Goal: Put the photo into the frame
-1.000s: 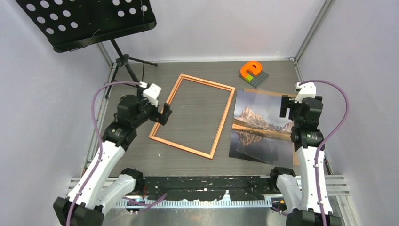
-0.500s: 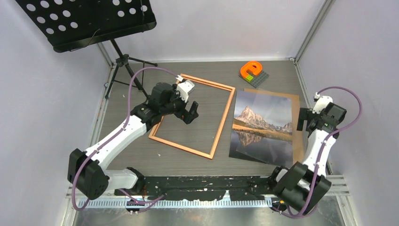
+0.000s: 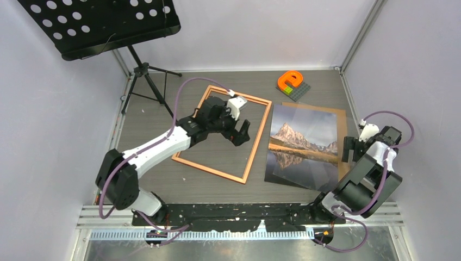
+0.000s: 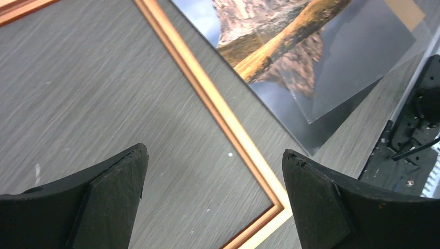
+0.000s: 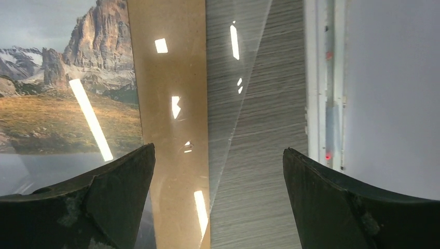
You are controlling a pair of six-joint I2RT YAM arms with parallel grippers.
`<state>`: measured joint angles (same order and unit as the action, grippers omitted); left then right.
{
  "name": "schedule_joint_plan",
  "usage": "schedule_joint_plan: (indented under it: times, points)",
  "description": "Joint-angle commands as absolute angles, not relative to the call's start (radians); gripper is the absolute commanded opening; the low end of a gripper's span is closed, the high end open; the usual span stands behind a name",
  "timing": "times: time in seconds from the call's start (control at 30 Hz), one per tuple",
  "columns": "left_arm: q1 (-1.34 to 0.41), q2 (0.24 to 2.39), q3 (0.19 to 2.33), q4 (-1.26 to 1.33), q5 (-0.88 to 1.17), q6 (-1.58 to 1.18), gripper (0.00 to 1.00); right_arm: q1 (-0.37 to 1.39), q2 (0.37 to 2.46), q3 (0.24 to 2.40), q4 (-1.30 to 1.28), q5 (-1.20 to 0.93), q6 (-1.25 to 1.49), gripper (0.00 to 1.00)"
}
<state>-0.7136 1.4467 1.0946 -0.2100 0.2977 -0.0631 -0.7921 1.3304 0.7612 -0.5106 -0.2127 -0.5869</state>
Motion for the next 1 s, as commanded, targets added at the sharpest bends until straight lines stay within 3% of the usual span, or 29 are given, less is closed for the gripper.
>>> schedule_joint_plan:
  times: [0.0,0.5,0.97]
  points:
    - [-0.762,1.541,1.219,-0.172,0.332,-0.154,0.99,-0.803,1.380,0.806,-0.518,-0.269,-0.628,1.00]
    - [-0.853,2.065,1.774,-0.433,0.457,-0.328,0.99,-0.802,1.544,0.831,-0.487,-0.291,-0.641,0.95]
    - [-0.888,2.299,2.010,-0.457,0.532,-0.441,0.99,-0.804,1.608,0.858,-0.488,-0.341,-0.648,0.95]
